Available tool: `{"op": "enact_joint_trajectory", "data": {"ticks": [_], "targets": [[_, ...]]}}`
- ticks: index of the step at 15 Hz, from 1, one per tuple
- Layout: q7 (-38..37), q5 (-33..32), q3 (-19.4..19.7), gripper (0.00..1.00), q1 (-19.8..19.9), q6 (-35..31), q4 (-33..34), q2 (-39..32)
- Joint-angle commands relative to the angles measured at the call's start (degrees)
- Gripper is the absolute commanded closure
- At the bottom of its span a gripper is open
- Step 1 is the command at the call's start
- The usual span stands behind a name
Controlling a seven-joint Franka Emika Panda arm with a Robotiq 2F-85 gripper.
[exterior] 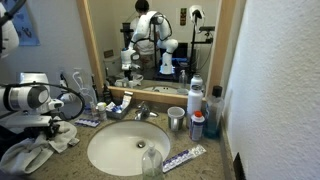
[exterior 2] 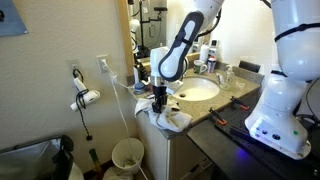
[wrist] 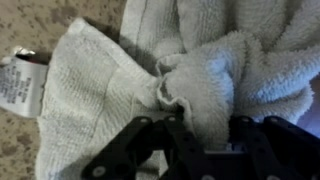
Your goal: Use the towel to wipe the countertop
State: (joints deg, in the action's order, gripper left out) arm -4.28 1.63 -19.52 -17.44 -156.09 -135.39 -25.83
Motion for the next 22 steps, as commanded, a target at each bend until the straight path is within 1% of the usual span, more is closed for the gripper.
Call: {"op": "enact_joint_trajectory", "data": {"ticks": [1, 4, 6, 9, 10, 13, 15, 17, 20, 22], "targets": [[2.4, 3.4, -0.7, 0.94, 2.5, 7.2, -2.9, 2.3], [-1.0, 2.1, 2.8, 0.94, 2.1, 13.0, -6.6, 6.8], [-3.4, -0.5, 6.1, 0.94, 1.5, 15.3, -9.2, 9.4], [-10.2, -8.8, 11.4, 0.94, -0.2, 14.2, -11.5, 11.7], [-13.3, -11.5, 12.7, 0.94, -0.6, 12.1, -11.5, 11.5], [-21.3, -17.0, 14.5, 0.94, -2.1, 8.1, -9.5, 10.0], [-24.7, -18.8, 14.5, 0.94, -3.5, 5.4, -7.3, 8.0], [-25.7, -18.4, 13.5, 0.94, -4.9, 2.6, -5.0, 5.9], [-21.0, -13.1, 10.0, 0.94, -5.3, -1.4, -1.5, 2.5], [-15.4, -7.8, 6.2, 0.94, -3.7, -2.7, 0.4, 0.8]]}}
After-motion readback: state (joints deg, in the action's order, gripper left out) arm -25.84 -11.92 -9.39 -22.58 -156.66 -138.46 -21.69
